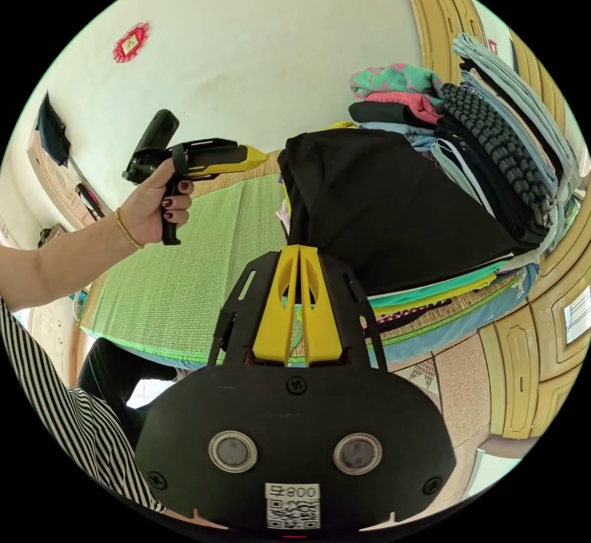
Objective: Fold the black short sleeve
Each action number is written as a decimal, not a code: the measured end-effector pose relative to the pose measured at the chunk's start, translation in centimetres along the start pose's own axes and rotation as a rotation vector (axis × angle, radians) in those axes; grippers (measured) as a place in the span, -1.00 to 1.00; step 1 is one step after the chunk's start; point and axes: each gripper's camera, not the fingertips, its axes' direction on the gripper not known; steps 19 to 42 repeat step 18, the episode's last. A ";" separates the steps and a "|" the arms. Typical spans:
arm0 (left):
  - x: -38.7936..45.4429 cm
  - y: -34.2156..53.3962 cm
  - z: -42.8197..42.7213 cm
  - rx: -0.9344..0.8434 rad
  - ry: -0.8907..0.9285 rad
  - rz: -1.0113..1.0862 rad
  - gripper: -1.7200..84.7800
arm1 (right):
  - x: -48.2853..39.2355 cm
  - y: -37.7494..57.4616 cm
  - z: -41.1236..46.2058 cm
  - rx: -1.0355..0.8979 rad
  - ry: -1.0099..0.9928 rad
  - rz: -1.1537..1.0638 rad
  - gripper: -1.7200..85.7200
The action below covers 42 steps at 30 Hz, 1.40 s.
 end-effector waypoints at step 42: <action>-5.8 24.1 0.6 -0.331 -0.525 -0.110 -0.96 | -16.8 -16.5 11.2 0.083 -0.164 -0.181 -0.80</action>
